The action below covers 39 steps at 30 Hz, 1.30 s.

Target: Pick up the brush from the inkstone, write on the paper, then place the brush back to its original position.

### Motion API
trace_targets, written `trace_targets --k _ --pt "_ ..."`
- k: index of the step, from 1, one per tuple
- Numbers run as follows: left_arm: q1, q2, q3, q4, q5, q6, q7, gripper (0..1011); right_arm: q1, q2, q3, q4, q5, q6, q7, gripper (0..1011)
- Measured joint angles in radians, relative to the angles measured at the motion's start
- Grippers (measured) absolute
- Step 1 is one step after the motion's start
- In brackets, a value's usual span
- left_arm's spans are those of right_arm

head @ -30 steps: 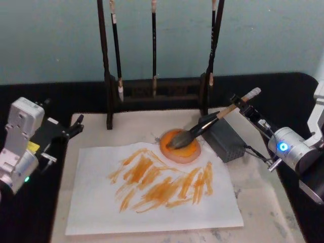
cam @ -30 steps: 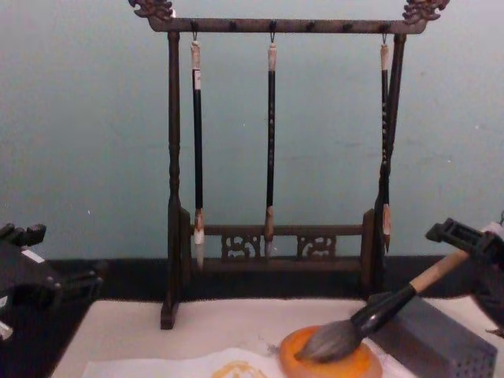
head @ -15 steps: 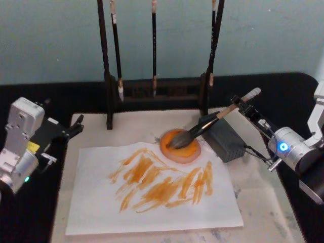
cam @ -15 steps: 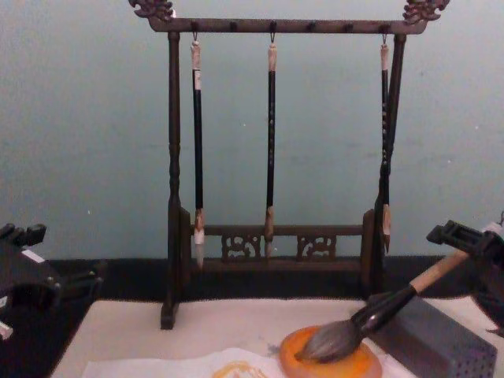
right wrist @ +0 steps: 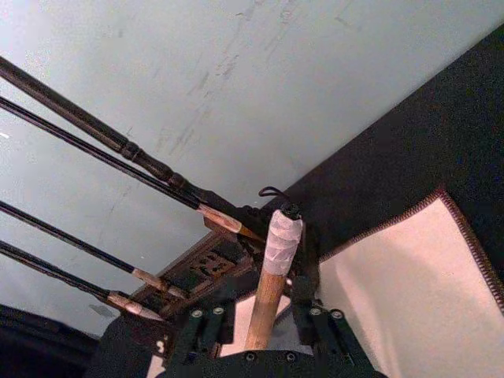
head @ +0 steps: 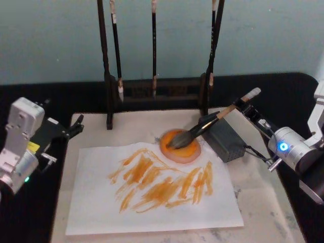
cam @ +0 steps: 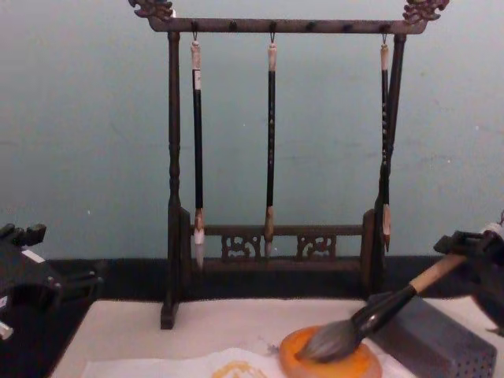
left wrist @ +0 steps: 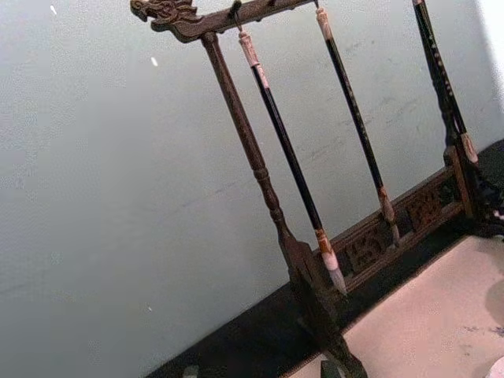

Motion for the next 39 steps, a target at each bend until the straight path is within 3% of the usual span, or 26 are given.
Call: trace_targets --k 5,7,9,26,39 --pt "0.0 0.0 0.0 0.0 0.0 0.0 0.0 1001 0.0 0.0 0.0 0.0 0.0 0.0 0.0 336" --pt "0.0 0.0 0.0 0.0 0.0 0.0 0.0 1001 0.0 0.0 0.0 0.0 0.0 0.0 0.0 214" --pt "0.0 0.0 0.0 0.0 0.0 0.0 0.0 1001 0.0 0.0 0.0 0.0 0.0 0.0 0.0 175" --pt "0.0 0.0 0.0 0.0 0.0 0.0 0.0 1001 0.0 0.0 0.0 0.0 0.0 0.0 0.001 168" --pt "0.0 0.0 0.0 0.0 0.0 0.0 0.0 1001 -0.013 0.039 -0.025 -0.093 0.011 -0.049 0.032 168"
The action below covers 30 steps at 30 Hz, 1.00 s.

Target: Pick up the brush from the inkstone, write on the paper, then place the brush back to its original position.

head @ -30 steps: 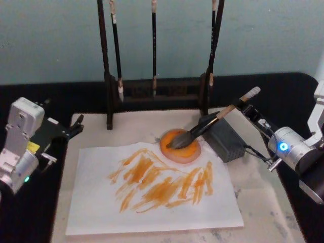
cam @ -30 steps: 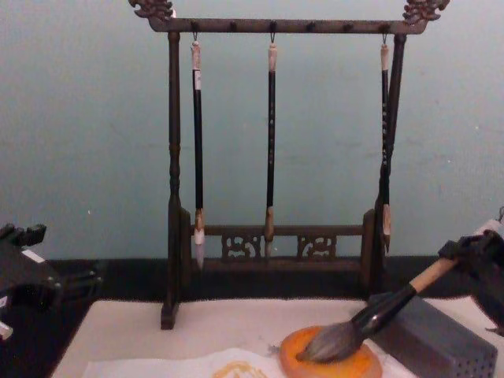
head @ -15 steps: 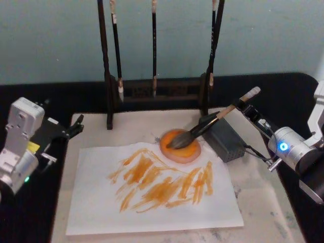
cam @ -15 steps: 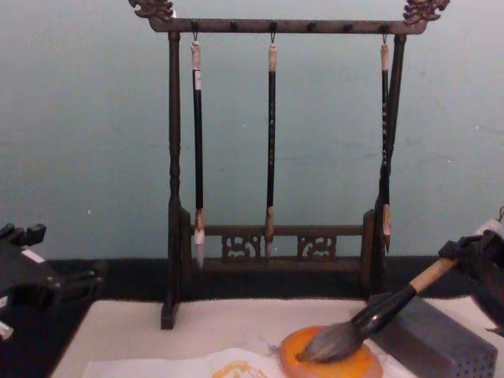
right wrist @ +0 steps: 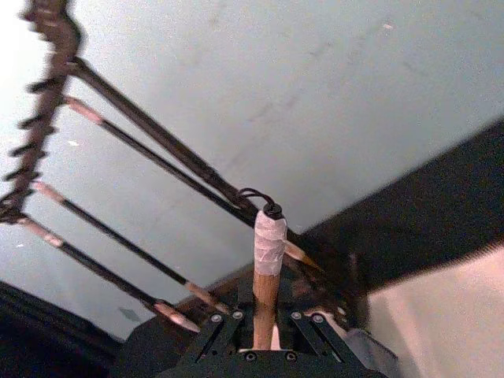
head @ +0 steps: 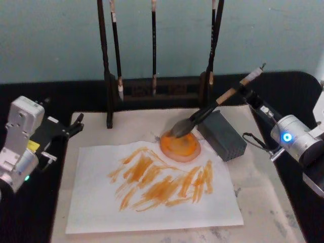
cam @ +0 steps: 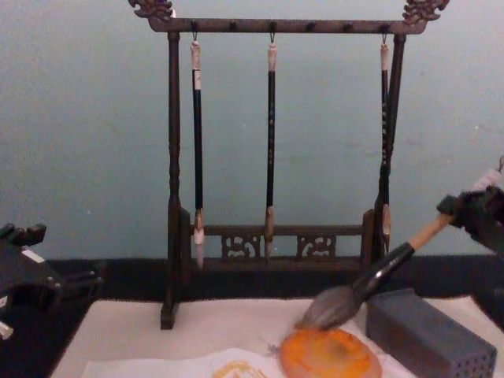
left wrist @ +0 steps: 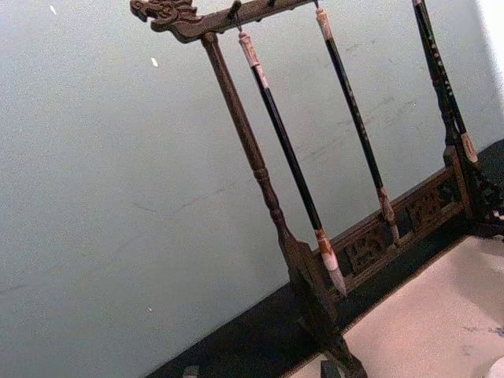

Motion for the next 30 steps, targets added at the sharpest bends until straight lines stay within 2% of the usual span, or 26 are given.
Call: trace_targets --k 3,7,12,13,16,17,20,21,23,24,26,30 --pt "0.0 0.0 0.0 0.0 0.0 0.0 0.0 1001 -0.003 0.012 -0.01 -0.028 -0.002 -0.013 0.01 168" --pt "0.0 0.0 0.0 0.0 0.0 0.0 0.0 1001 -0.008 0.033 -0.033 -0.065 -0.032 -0.044 0.022 168" --pt "0.0 0.0 0.0 0.0 0.0 0.0 0.0 1001 -0.023 0.071 -0.073 -0.122 -0.11 -0.109 0.037 168" --pt "0.0 0.0 0.0 0.0 0.0 0.0 0.0 1001 -0.03 0.083 -0.085 -0.141 -0.146 -0.135 0.041 168" --pt "0.0 0.0 0.0 0.0 0.0 0.0 0.0 1001 -0.042 0.1 -0.097 -0.167 -0.206 -0.173 0.047 168" --pt "0.0 0.0 0.0 0.0 0.0 0.0 0.0 1001 -0.052 0.112 -0.104 -0.185 -0.247 -0.197 0.049 168" --pt "0.0 0.0 0.0 0.0 0.0 0.0 0.0 1001 -0.068 0.13 -0.112 -0.209 -0.307 -0.233 0.053 168" --pt "0.0 0.0 0.0 0.0 0.0 0.0 0.0 1001 -0.08 0.142 -0.116 -0.226 -0.348 -0.258 0.055 168" --pt "0.0 0.0 0.0 0.0 0.0 0.0 0.0 1001 -0.099 0.159 -0.119 -0.249 -0.4 -0.29 0.055 168" --pt "0.0 0.0 0.0 0.0 0.0 0.0 0.0 1001 -0.103 0.162 -0.119 -0.254 -0.41 -0.295 0.055 168" --pt "0.0 0.0 0.0 0.0 0.0 0.0 0.0 1001 -0.123 0.178 -0.122 -0.276 -0.463 -0.323 0.054 168" --pt "0.0 0.0 0.0 0.0 0.0 0.0 0.0 1001 -0.148 0.194 -0.123 -0.304 -0.524 -0.354 0.049 168"
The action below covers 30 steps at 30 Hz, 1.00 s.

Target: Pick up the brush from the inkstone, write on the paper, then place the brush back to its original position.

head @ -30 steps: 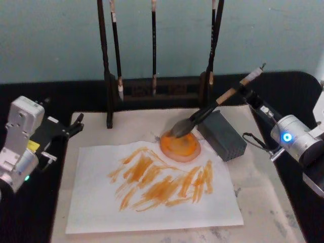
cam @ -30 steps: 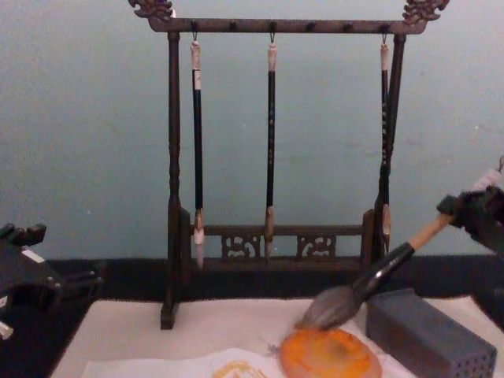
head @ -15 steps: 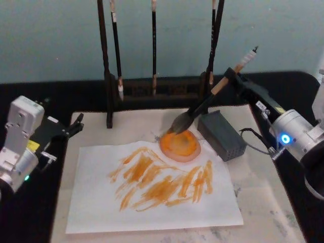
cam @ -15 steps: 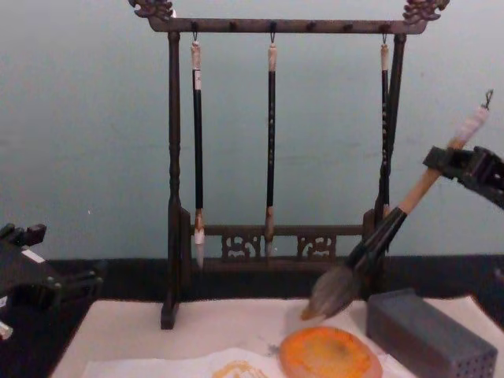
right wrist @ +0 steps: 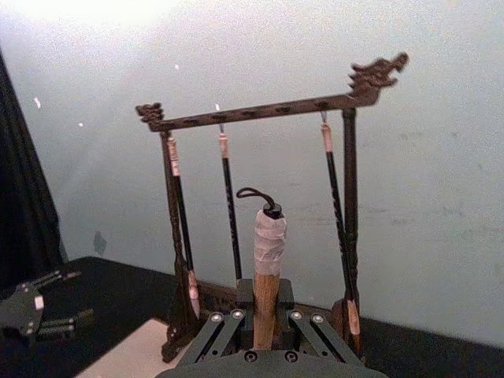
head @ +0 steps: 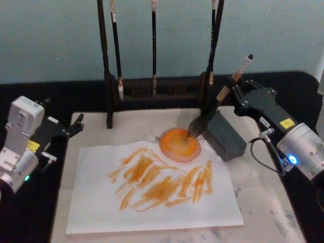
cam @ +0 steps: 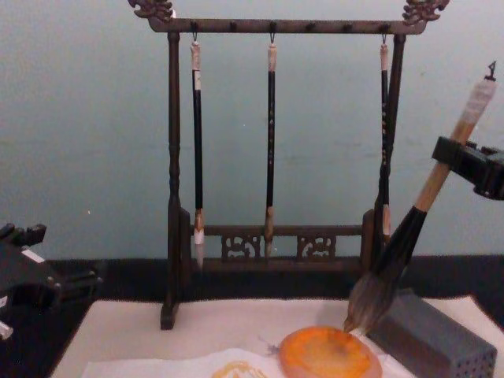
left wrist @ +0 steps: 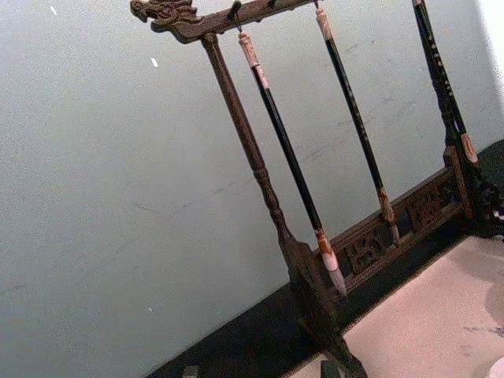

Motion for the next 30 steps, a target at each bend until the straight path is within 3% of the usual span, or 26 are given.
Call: trace_targets --k 16,30 --pt "0.0 0.0 0.0 0.0 0.0 0.0 0.0 1001 -0.09 0.037 0.013 -0.081 -0.199 -0.105 -0.006 168" --pt "0.0 0.0 0.0 0.0 0.0 0.0 0.0 1001 -0.155 0.048 0.036 -0.121 -0.301 -0.129 -0.008 168"
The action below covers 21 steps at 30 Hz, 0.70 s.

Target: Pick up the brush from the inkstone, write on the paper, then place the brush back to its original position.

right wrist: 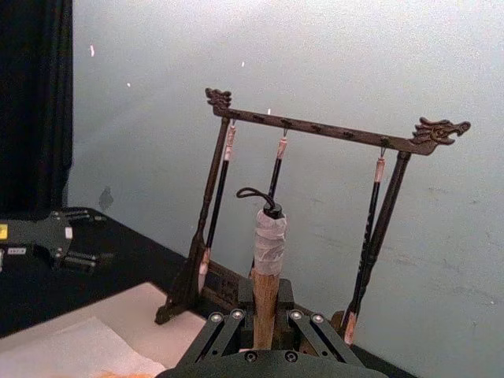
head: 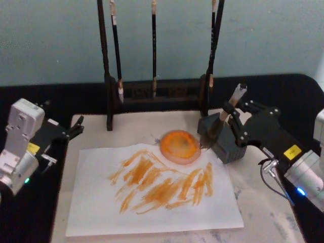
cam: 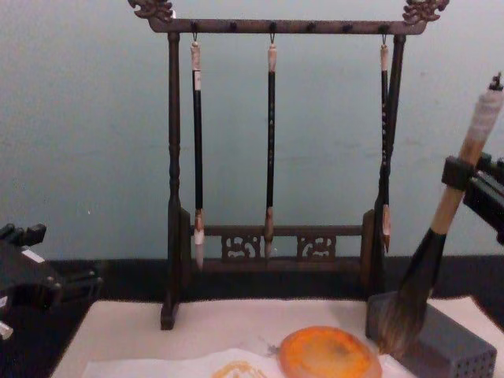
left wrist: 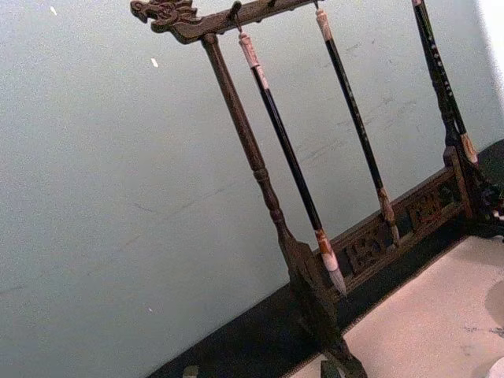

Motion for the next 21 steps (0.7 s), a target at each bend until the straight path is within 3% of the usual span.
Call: trace_targets --k 21 --pt "0.0 0.0 0.0 0.0 0.0 0.0 0.0 1001 -0.031 -0.009 0.004 0.023 -0.169 -0.065 0.026 168"
